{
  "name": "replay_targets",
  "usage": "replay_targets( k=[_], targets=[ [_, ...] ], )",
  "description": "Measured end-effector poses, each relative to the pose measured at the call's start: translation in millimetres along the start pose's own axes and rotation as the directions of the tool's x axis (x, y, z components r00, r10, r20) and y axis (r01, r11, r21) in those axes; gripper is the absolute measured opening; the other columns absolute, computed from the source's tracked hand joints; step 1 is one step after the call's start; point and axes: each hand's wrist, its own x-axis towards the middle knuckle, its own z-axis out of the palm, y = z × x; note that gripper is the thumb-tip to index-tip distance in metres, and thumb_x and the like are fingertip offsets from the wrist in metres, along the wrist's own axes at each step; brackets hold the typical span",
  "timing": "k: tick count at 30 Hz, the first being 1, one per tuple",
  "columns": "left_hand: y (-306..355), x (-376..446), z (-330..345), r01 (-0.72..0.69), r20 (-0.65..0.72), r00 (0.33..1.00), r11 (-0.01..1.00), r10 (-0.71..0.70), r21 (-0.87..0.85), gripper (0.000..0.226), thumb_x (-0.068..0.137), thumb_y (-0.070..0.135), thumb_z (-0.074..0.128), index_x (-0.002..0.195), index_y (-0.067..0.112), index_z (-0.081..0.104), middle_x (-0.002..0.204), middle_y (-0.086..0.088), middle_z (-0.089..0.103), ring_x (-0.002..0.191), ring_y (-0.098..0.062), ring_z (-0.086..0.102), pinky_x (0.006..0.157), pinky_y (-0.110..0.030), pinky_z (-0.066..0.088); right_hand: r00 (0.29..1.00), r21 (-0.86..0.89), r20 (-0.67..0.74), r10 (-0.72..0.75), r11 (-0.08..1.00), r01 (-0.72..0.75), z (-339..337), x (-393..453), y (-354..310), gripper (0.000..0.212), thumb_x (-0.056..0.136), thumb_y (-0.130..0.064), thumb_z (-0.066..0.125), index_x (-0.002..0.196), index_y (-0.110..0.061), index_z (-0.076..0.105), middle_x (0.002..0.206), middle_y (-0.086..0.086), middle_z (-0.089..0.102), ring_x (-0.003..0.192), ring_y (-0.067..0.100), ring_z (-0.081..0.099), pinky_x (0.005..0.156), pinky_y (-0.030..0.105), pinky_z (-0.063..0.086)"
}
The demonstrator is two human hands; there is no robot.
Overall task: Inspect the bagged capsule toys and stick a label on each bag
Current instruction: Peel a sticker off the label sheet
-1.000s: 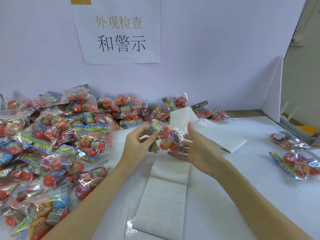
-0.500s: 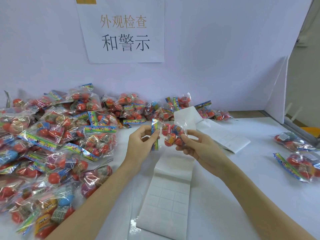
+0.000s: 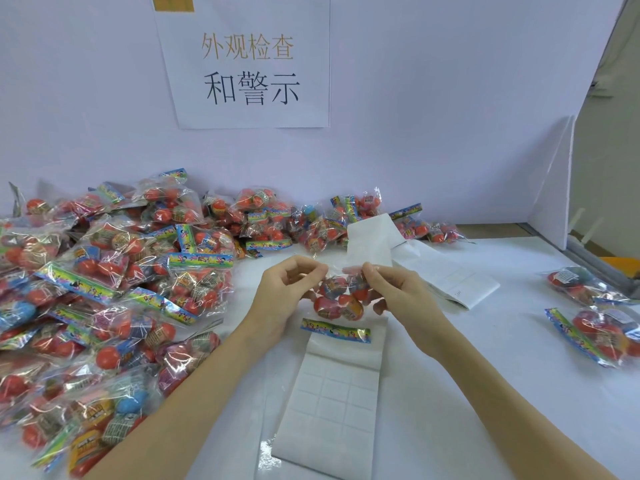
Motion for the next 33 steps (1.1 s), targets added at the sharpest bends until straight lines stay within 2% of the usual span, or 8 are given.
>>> replay_targets(
  k=[8, 14, 18, 21, 24, 27, 29, 33],
  targets=[
    [-2, 2, 4, 0.014, -0.043, 0.999, 0.994, -0.019, -0.112, 0.008, 0.082, 0.023, 0.079, 0.083, 0.015, 0.079, 0.082, -0.006, 0.074, 0.071, -0.014, 0.068, 0.07, -0.022, 0.057, 0.998, 0.132, -0.06, 0.0, 0.991, 0.007, 9, 3, 2, 0.034, 0.107, -0.037, 0.054, 0.11, -0.017, 0.081, 0.103, 0.005, 0.081, 0.097, 0.02, 0.074, 0.09, 0.032, 0.06],
    [-6, 2, 0, -0.006, -0.15, 0.989, 0.988, -0.018, -0.155, 0.014, 0.08, 0.027, 0.081, 0.083, 0.013, 0.081, 0.09, -0.018, 0.078, 0.077, -0.025, 0.076, 0.073, -0.027, 0.061, 0.994, 0.069, 0.099, 0.039, 0.997, -0.046, 6, 3, 6, 0.025, 0.099, -0.034, 0.069, 0.116, -0.016, 0.073, 0.105, 0.003, 0.081, 0.101, 0.021, 0.077, 0.086, 0.027, 0.06],
    [-7, 4, 3, 0.053, -0.061, 0.996, 0.984, -0.064, -0.173, 0.012, 0.09, 0.018, 0.077, 0.08, 0.013, 0.074, 0.092, -0.015, 0.073, 0.082, -0.024, 0.07, 0.077, -0.027, 0.058, 0.998, 0.127, 0.044, 0.034, 0.991, -0.039, 3, 7, 7, 0.023, 0.099, -0.027, 0.07, 0.118, -0.014, 0.072, 0.103, 0.011, 0.08, 0.1, 0.03, 0.077, 0.092, 0.04, 0.06],
    [-3, 5, 6, 0.134, 0.012, 0.991, 0.954, -0.136, -0.27, 0.021, 0.081, 0.016, 0.074, 0.099, 0.011, 0.065, 0.097, -0.011, 0.072, 0.082, -0.021, 0.07, 0.072, -0.025, 0.057, 0.999, 0.093, 0.008, 0.031, 0.995, -0.031, -2, 9, 5, 0.032, 0.091, -0.032, 0.079, 0.117, -0.015, 0.069, 0.096, 0.014, 0.08, 0.094, 0.036, 0.077, 0.094, 0.05, 0.06],
    [0, 2, 9, 0.135, 0.111, 0.987, 0.971, -0.115, -0.199, 0.03, 0.089, 0.028, 0.076, 0.113, 0.01, 0.073, 0.103, -0.009, 0.075, 0.086, -0.017, 0.071, 0.069, -0.023, 0.056, 0.999, 0.001, 0.04, -0.003, 1.0, 0.003, -2, 7, 7, 0.029, 0.08, -0.047, 0.082, 0.096, -0.024, 0.075, 0.089, 0.008, 0.08, 0.085, 0.026, 0.078, 0.072, 0.032, 0.062],
    [-1, -1, 8, 0.118, 0.083, 0.991, 0.982, -0.107, -0.146, 0.021, 0.086, 0.027, 0.075, 0.098, 0.011, 0.079, 0.096, -0.013, 0.074, 0.079, -0.021, 0.067, 0.066, -0.025, 0.056, 1.0, -0.008, 0.025, 0.004, 1.0, -0.004, 1, 5, 7, 0.034, 0.082, -0.059, 0.072, 0.091, -0.027, 0.08, 0.09, -0.001, 0.08, 0.085, 0.016, 0.078, 0.072, 0.023, 0.06],
    [-2, 1, 5, 0.132, 0.042, 0.991, 0.97, -0.126, -0.205, 0.007, 0.083, 0.022, 0.076, 0.086, 0.016, 0.078, 0.09, -0.012, 0.07, 0.075, -0.021, 0.063, 0.067, -0.028, 0.056, 0.998, 0.013, -0.017, 0.055, 0.998, -0.055, 2, 7, 6, 0.038, 0.092, -0.057, 0.066, 0.091, -0.022, 0.08, 0.088, -0.001, 0.079, 0.084, 0.016, 0.076, 0.079, 0.03, 0.061],
    [-1, 5, 2, 0.156, 0.05, 0.988, 0.948, -0.148, -0.278, 0.007, 0.081, 0.012, 0.075, 0.078, 0.019, 0.075, 0.085, -0.007, 0.068, 0.073, -0.018, 0.064, 0.067, -0.027, 0.055, 0.993, -0.057, -0.099, 0.057, 0.996, -0.063, 0, 8, 6, 0.059, 0.102, -0.048, 0.058, 0.104, 0.009, 0.07, 0.104, 0.03, 0.071, 0.082, 0.028, 0.07, 0.089, 0.047, 0.057]
  ],
)
